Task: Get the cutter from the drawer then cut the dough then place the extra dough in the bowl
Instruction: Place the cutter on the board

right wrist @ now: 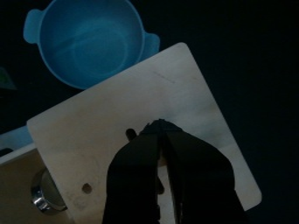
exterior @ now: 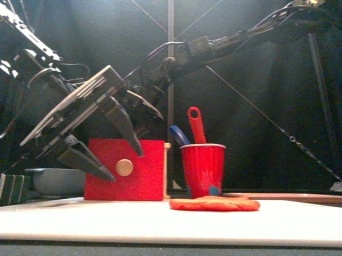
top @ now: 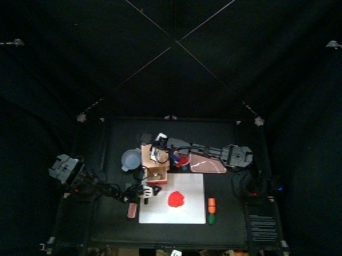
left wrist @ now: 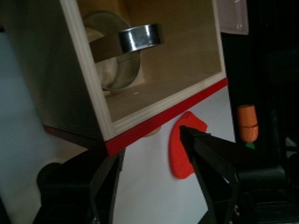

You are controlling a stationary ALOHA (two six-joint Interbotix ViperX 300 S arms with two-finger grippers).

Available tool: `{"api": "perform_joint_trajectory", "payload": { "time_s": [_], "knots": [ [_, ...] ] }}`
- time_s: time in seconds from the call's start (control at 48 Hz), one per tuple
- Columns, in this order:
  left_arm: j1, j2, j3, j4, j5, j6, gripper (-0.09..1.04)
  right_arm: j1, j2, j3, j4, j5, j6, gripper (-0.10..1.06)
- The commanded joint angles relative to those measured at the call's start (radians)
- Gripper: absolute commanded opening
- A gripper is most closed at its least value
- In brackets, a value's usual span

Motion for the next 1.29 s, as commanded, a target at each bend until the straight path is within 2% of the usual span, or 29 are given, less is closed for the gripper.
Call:
{"api": "perform_joint_trajectory", "payload": {
  "time_s": [0.021,0.146,0.354,0.625,0.896,1.021,1.292],
  "knots": [
    [-0.006,-0.067,0.014,0.044,-0.008,0.005,0.87,0.002,-0.044,-0.014,-0.002,0.008,-0.002,0.02],
    [-0.015,-0.12,0.061,0.109,-0.009,-0.002,0.87,0.005,-0.087,-0.015,-0.002,0.018,-0.009,0.02],
    [-0.032,-0.21,0.155,0.249,0.0,0.006,0.87,0.04,-0.169,0.015,-0.006,0.083,-0.017,0.02],
    [-0.031,-0.336,0.249,0.502,0.002,0.0,0.87,0.127,-0.264,0.141,-0.012,0.094,-0.026,0.03],
    [-0.009,-0.434,0.359,0.571,0.002,0.003,0.87,0.21,-0.313,0.282,-0.014,-0.02,-0.021,0.04],
    [0.0,-0.479,0.396,0.577,0.002,0.002,0.87,0.225,-0.314,0.305,-0.021,-0.072,-0.021,0.12],
    [0.003,-0.526,0.434,0.577,0.002,0.002,0.87,0.222,-0.293,0.316,-0.021,-0.103,-0.015,0.46]
  ]
}}
